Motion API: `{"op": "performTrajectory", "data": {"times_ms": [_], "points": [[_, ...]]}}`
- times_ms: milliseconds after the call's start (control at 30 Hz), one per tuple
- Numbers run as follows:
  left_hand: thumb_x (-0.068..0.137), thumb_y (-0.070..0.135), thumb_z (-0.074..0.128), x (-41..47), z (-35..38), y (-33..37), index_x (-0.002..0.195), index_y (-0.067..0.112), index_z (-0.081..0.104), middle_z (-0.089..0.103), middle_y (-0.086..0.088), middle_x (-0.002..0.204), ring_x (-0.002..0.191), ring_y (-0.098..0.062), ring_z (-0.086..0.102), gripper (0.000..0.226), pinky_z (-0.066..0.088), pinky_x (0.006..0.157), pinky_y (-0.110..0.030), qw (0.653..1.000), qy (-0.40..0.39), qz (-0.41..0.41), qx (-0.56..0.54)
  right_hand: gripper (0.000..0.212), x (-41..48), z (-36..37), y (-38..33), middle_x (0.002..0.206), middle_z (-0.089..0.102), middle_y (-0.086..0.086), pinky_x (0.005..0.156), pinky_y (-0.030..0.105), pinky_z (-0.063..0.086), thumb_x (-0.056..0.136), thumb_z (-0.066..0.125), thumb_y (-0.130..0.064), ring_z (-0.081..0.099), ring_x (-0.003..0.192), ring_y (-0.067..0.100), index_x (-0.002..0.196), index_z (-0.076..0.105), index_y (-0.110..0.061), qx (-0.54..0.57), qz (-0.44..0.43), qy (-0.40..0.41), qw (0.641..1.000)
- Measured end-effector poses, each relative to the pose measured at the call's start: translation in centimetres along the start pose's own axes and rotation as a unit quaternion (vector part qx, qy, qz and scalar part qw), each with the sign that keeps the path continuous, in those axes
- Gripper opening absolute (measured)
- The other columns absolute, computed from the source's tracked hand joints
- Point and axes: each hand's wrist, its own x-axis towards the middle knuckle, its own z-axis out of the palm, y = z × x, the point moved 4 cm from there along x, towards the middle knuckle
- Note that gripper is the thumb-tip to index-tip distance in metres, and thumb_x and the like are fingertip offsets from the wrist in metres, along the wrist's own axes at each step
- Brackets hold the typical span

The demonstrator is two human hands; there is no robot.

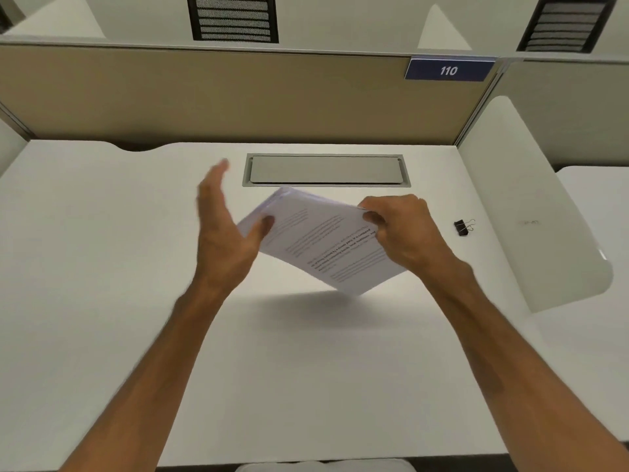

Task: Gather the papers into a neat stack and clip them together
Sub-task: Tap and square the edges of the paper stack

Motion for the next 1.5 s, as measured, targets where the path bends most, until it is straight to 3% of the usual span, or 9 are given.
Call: {"op": "performTrajectory", "data": {"times_ms": [100,233,367,567,667,867,1100,1267,1500], "points": [[0.091,0.016,0.072,-0.4,1.7,-0.1,0.133,0.03,0.057,0.064,0.021,0.122,0.112,-0.002,0.061,0.047,0.052,0.099,-0.029,0.99,-0.13,-0.02,-0.047,0.026,0.2,-0.8,-2.3,0.112,0.072,0.004,0.074,0.026,0.04,0.094,0.057,-0.015,0.051,0.081,0.017,0.118,0.065,-0.022,-0.083,-0.037,-0.035,0.995],[0.093,0.014,0.07,-1.7,2.5,-2.1,0.098,0.037,0.072,0.074,0.015,0.084,0.084,-0.014,0.069,0.024,0.054,0.076,-0.036,0.981,-0.069,-0.125,-0.129,0.021,0.3,-0.6,-2.6,0.113,0.071,-0.001,0.073,0.029,0.039,0.096,0.057,-0.024,0.055,0.083,0.016,0.117,0.059,-0.027,-0.102,-0.027,-0.029,0.994],[0.092,0.009,0.069,-3.1,3.0,-4.6,0.092,0.026,0.072,0.072,0.005,0.087,0.086,-0.025,0.066,0.017,0.054,0.077,-0.04,0.952,0.006,-0.227,-0.207,0.059,-1.2,0.1,0.8,0.137,0.059,-0.003,0.094,0.041,0.051,0.086,0.073,-0.042,0.06,0.116,0.019,0.139,0.049,-0.029,0.067,0.059,0.112,0.99],[0.091,0.004,0.069,-4.1,2.2,-7.6,0.091,0.025,0.072,0.075,0.015,0.079,0.083,-0.02,0.068,0.021,0.056,0.075,-0.037,0.93,0.007,-0.272,-0.247,0.095,-3.8,2.4,5.9,0.154,0.036,-0.003,0.082,0.015,0.054,0.074,0.087,-0.013,0.045,0.134,0.013,0.151,0.033,-0.027,0.35,0.143,0.21,0.901],[0.091,0.001,0.068,-4.1,1.8,-8.6,0.092,0.021,0.072,0.076,0.014,0.081,0.082,-0.017,0.068,0.02,0.055,0.074,-0.034,0.927,0.008,-0.275,-0.254,0.082,-3.5,4.7,7.4,0.146,0.051,-0.002,0.091,0.023,0.052,0.075,0.085,-0.003,0.052,0.128,0.015,0.143,0.045,-0.023,0.455,0.144,0.11,0.872],[0.09,0.002,0.068,-4.1,2.3,-9.7,0.094,0.02,0.072,0.077,0.012,0.084,0.084,-0.017,0.069,0.019,0.056,0.078,-0.034,0.928,-0.028,-0.277,-0.249,0.027,-3.0,8.2,8.2,0.103,0.077,0.006,0.067,0.028,0.061,0.089,0.069,0.002,0.073,0.096,0.03,0.114,0.071,-0.007,0.507,0.15,0.073,0.846],[0.09,0.009,0.071,-5.7,3.0,-10.9,0.098,0.023,0.068,0.072,0.007,0.094,0.093,-0.022,0.067,0.016,0.056,0.082,-0.034,0.928,-0.003,-0.301,-0.219,0.029,-3.2,12.2,8.5,0.099,0.078,0.003,0.084,0.04,0.062,0.086,0.069,0.007,0.073,0.099,0.03,0.113,0.072,-0.004,0.523,0.2,0.079,0.825],[0.09,0.012,0.072,-7.0,3.5,-11.4,0.125,0.02,0.056,0.067,0.003,0.113,0.11,-0.017,0.063,0.039,0.055,0.089,-0.033,0.93,0.011,-0.294,-0.221,0.036,-3.7,12.8,8.4,0.109,0.072,0.006,0.078,0.035,0.062,0.089,0.068,0.004,0.068,0.108,0.026,0.124,0.064,-0.003,0.532,0.195,0.085,0.819],[0.082,0.029,0.075,-7.9,4.6,-8.8,0.12,0.022,0.045,0.059,0.007,0.112,0.104,-0.007,0.058,0.049,0.051,0.083,-0.02,0.911,0.108,-0.276,-0.288,0.021,-3.8,12.0,7.3,0.102,0.068,0.01,0.074,0.035,0.06,0.091,0.068,-0.005,0.065,0.1,0.023,0.111,0.062,-0.002,0.57,0.162,0.132,0.795]]}}
